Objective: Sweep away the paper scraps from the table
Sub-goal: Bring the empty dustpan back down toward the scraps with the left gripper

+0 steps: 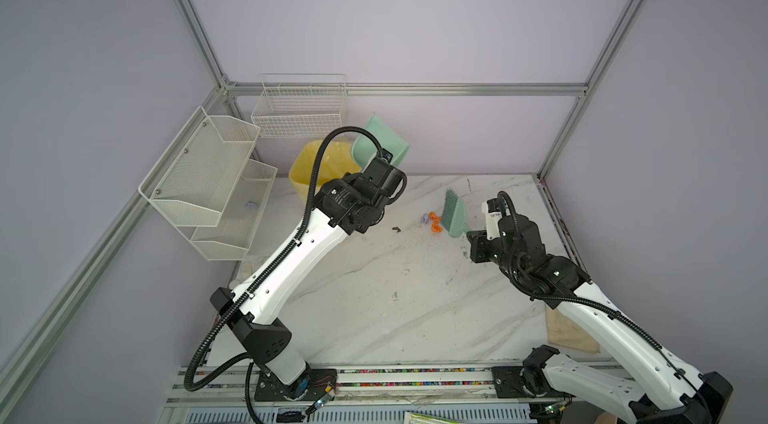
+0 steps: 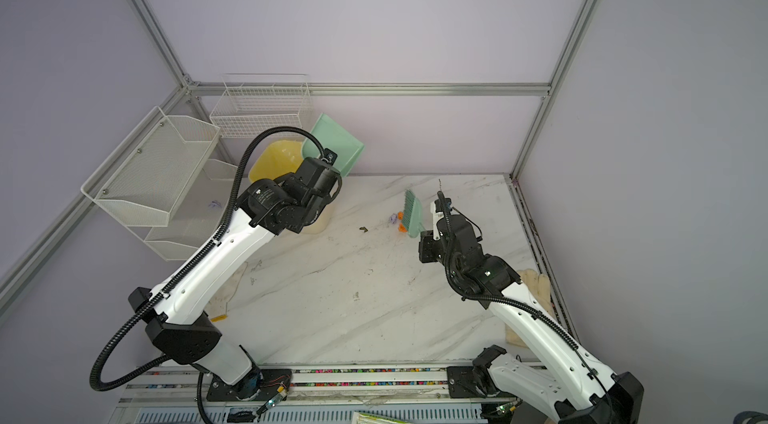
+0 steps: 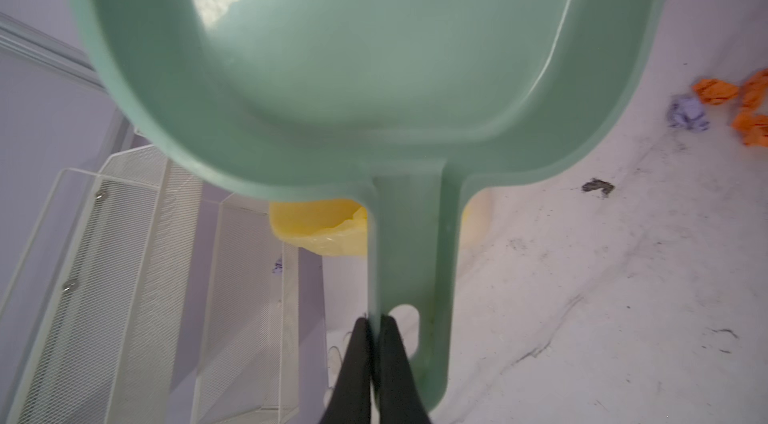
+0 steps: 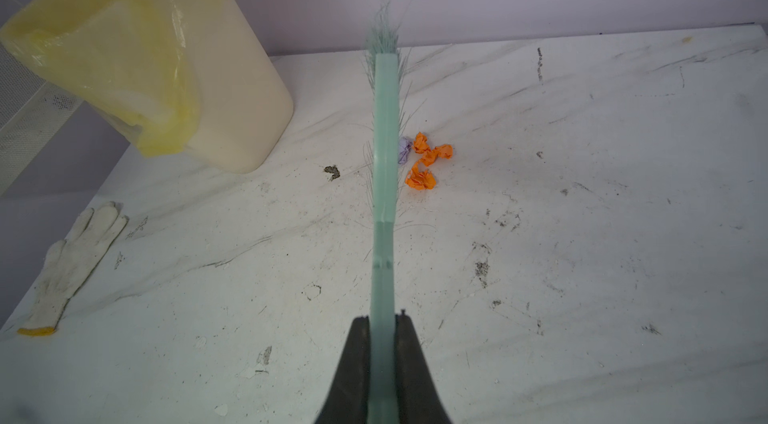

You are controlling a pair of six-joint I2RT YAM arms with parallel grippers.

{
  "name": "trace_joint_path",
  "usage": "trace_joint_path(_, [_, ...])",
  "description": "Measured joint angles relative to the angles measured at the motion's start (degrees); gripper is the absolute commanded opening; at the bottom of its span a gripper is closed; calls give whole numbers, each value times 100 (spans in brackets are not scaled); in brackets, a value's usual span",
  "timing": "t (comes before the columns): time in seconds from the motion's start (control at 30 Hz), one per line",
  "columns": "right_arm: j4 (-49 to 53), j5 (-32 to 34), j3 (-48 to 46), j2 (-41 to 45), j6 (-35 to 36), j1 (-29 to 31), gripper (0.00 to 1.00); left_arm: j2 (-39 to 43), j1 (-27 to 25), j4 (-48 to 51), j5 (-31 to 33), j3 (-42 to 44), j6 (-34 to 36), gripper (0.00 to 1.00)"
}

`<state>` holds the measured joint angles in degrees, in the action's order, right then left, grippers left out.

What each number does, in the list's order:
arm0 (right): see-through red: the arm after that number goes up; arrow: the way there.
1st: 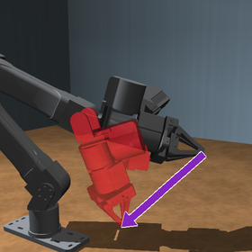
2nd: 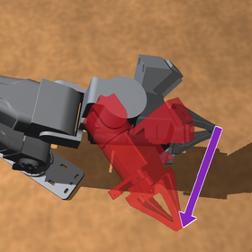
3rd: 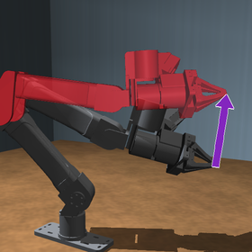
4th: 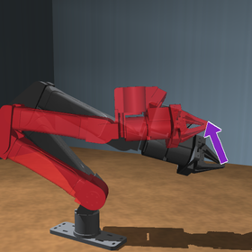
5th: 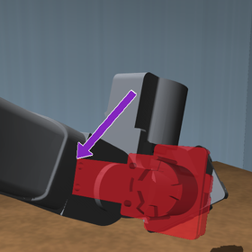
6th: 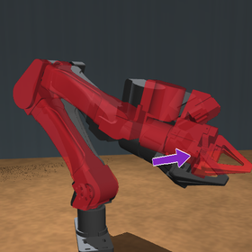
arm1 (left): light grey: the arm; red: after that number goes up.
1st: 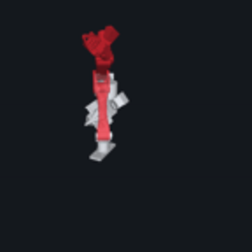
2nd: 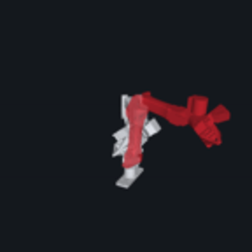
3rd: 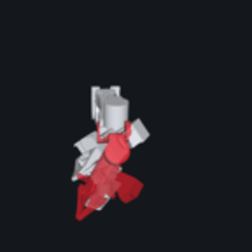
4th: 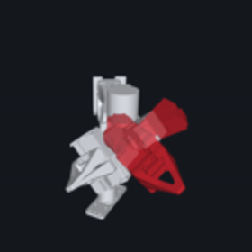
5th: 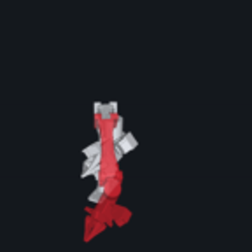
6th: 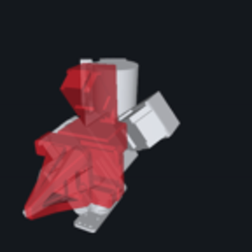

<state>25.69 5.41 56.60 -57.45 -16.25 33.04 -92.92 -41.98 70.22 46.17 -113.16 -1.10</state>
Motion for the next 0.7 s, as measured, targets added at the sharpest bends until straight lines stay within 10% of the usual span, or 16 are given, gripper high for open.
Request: trace_joint_path(0.7, [98,719,531,-702,1115,-92,0,522,-15,-129,-3038,1858,-973,0])
